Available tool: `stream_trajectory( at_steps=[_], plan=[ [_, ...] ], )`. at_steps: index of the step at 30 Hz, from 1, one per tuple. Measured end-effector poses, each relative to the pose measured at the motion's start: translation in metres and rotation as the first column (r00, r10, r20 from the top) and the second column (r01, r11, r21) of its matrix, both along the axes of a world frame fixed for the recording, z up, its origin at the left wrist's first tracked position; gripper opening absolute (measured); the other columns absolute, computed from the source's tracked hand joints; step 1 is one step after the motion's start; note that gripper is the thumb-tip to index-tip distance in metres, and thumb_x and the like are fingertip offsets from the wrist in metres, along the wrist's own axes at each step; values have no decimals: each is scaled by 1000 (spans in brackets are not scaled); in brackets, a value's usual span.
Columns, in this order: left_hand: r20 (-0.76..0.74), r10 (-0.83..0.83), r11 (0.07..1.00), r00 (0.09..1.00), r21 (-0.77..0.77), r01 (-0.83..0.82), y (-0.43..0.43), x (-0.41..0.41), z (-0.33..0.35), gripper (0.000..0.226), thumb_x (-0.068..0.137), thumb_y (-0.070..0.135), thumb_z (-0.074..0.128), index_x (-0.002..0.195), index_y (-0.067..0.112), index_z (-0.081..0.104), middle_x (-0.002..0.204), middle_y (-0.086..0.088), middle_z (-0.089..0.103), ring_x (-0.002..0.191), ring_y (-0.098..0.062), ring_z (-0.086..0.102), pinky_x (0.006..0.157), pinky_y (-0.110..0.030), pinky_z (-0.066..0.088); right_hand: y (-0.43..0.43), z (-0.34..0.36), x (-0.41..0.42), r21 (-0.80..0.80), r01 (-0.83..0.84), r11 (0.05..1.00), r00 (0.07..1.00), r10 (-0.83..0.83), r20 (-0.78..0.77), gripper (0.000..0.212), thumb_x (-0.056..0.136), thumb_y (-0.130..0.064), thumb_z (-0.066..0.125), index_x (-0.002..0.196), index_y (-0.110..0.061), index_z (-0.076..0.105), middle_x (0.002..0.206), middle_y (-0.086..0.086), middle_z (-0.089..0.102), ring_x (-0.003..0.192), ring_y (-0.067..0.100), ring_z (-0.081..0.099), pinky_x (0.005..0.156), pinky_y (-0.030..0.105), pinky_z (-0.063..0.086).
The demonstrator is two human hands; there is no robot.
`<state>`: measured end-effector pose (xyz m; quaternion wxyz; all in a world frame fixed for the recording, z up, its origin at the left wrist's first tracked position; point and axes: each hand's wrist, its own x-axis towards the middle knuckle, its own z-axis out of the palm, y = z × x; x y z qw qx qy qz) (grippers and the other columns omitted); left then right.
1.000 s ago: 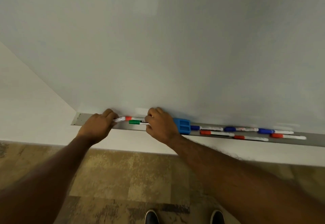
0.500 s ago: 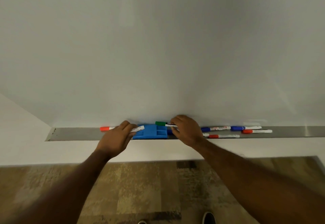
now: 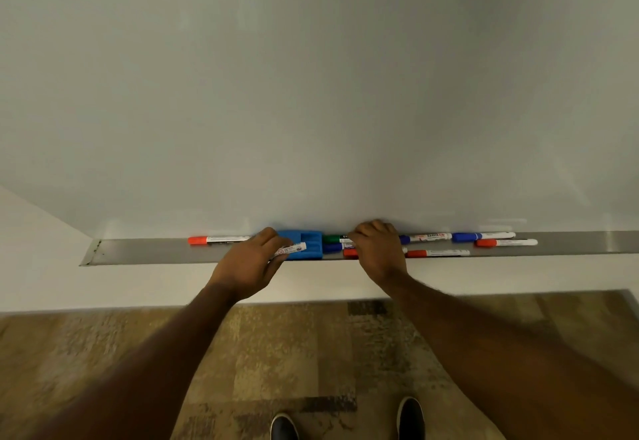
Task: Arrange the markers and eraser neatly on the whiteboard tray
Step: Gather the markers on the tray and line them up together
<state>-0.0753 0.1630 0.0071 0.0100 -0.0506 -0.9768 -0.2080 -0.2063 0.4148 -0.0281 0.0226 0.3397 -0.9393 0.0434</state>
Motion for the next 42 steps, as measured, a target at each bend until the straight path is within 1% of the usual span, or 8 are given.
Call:
stream_trajectory(
  at_steps=[9, 12, 17, 21, 25, 31, 37, 42],
  plan=[
    [22, 2, 999, 1000, 40, -3, 16, -3, -5, 40, 91, 20, 49, 130, 22, 57, 114, -2, 55, 86, -19, 59, 70, -37, 54, 7, -11, 6, -114, 8, 993, 1000, -11, -22, 35, 79, -6, 73, 112, -16, 69, 111, 3, 67, 106, 29, 56, 91, 39, 48],
    [15, 3, 999, 1000, 47, -4, 24, -6, -4, 40, 91, 16, 53, 131, 21, 57, 115, -2, 56, 90, -19, 58, 72, -34, 53, 14, -4, 5, -176, 35, 984, 998, -42, -37, 32, 77, -5, 75, 107, -14, 72, 108, 5, 69, 102, 29, 59, 87, 39, 50],
    [15, 54, 995, 998, 88, -55, 39, -6, -6, 38, 93, 18, 54, 131, 22, 57, 113, 1, 56, 89, -15, 55, 71, -26, 48, 44, -3, 8, -205, 64, 977, 995, -79, -62, 19, 74, -6, 77, 90, -14, 74, 90, 2, 71, 86, 26, 61, 77, 37, 50],
    [23, 99, 981, 995, 166, -101, 52, 0, -11, 37, 92, 19, 56, 128, 22, 57, 109, 2, 57, 87, -14, 56, 72, -31, 52, 57, -7, 7, -114, 65, 991, 996, -71, -48, 16, 73, -10, 79, 87, -17, 76, 91, -1, 72, 88, 24, 63, 79, 37, 52],
    [52, 114, 979, 992, 164, -121, 63, 6, -15, 36, 92, 20, 57, 128, 21, 58, 111, 2, 57, 88, -12, 55, 73, -27, 51, 54, 0, -12, 74, -29, 997, 999, 27, 23, 15, 85, -14, 64, 95, -20, 75, 92, -1, 69, 89, 23, 58, 81, 37, 45],
    [65, 103, 981, 993, 157, -112, 72, 13, -20, 37, 92, 19, 57, 128, 20, 59, 112, 1, 58, 88, -12, 55, 70, -21, 44, 38, 13, -30, 321, -173, 931, 984, 146, 105, 22, 91, -25, 59, 103, -12, 71, 99, 8, 67, 92, 28, 61, 79, 37, 47],
    [92, 104, 983, 990, 145, -117, 77, 15, -25, 37, 93, 21, 56, 130, 22, 57, 113, 2, 58, 89, -10, 54, 72, -19, 45, 32, 16, -34, 367, -144, 919, 982, 85, 171, 22, 90, -24, 60, 103, -9, 67, 95, 9, 69, 82, 27, 66, 70, 35, 52],
    [112, 105, 983, 988, 140, -120, 79, 19, -29, 38, 93, 22, 56, 131, 24, 56, 115, 3, 58, 91, -11, 56, 74, -22, 51, 25, 26, -34, 415, -205, 886, 972, 134, 195, 21, 90, -15, 56, 106, -4, 64, 102, 14, 68, 89, 32, 66, 72, 35, 49]
  ],
)
